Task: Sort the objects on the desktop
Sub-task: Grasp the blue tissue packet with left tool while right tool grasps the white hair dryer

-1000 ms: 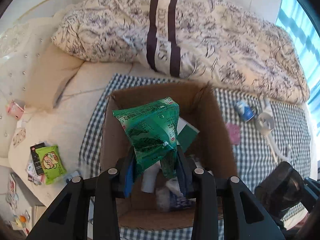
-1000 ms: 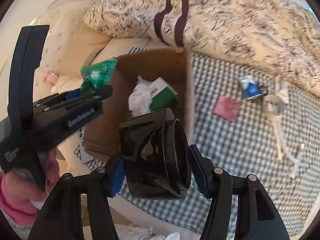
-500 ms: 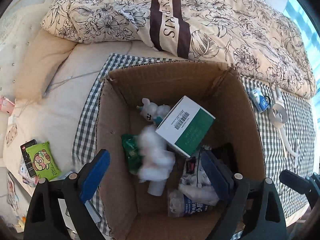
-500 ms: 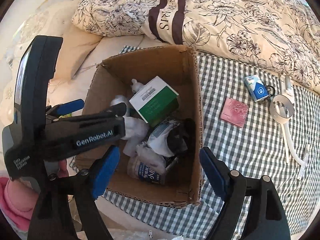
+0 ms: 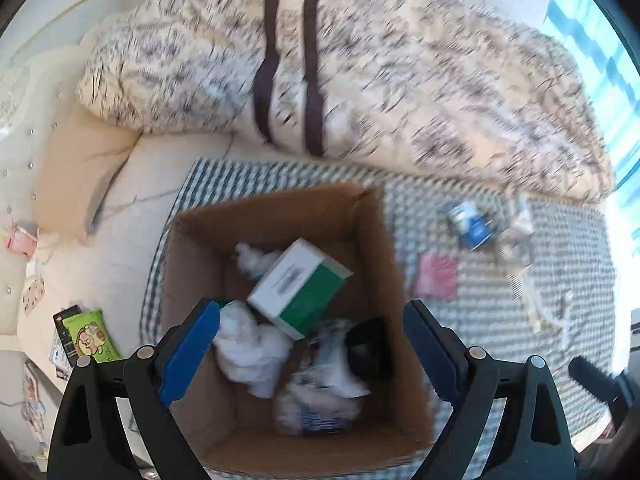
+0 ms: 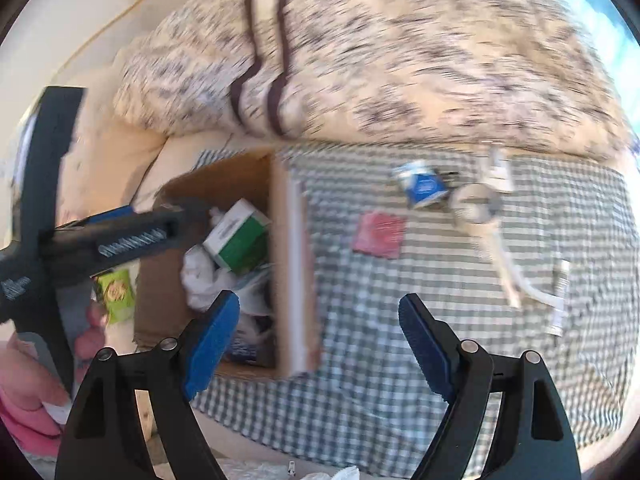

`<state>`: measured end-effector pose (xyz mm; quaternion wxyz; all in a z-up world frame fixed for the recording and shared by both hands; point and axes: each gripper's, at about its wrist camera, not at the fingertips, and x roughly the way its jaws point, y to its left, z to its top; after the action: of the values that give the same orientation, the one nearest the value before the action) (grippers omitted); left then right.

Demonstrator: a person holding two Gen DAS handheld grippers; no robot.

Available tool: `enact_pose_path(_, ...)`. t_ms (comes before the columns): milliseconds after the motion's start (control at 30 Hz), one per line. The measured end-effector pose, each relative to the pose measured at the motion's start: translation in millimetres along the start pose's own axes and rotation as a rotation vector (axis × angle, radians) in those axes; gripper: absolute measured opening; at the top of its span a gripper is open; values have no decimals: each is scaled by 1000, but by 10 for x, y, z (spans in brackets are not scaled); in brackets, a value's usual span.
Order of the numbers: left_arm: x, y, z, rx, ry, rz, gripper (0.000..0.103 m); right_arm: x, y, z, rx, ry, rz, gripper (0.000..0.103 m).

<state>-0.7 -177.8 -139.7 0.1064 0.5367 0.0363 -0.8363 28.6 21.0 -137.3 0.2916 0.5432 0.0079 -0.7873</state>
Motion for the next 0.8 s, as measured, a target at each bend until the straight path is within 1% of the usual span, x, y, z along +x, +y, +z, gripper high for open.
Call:
enact_pose_path(33,-112,-123,27,-1,-29,-6,100,-122,-164,-24,22,-20,-8,82)
enact_pose_path(100,-295,-349,58,1,-79,-11,103,-324,-461,-66,57,-48,-21,82)
enact_pose_path(133,-385,-479,65,0,-105,-14,103,-427,-638,-87,75,-61,-24,82)
enact_pose_path(200,-476,-699,63,-6,-122,-21,103,-591,-933,-129,103,-84,-36,82)
enact_pose_path(333,-426,-1154,-32,-16,-80,-22,103,-790,-1505,-196,126,-97,-44,82)
enact_pose_path(433,-272,-1464,-125,-22,-34,-20,103,-782,-1791,-240,106,-84,-38,82)
enact_pose_path(500,-153,-1638,-166,-23,-10,-24,103,-732,-1929,-274,65,-66,-30,82)
enact_pose_path(567,10,-1804,-192,-15,16,-20,103,-687,-2013,-302,41,-56,-33,82)
enact_pose_path(633,164,-1911,-208,-5,41,-10,103,-613,-2091,-330,32,-43,-7,82)
enact_pose_path(733,392,-2002,-177,-4,73,14,103,-423,-2122,-328,28,-17,18,82)
enact_pose_path(800,513,-2012,-121,-12,83,5,103,-305,-2120,-325,16,-8,19,82)
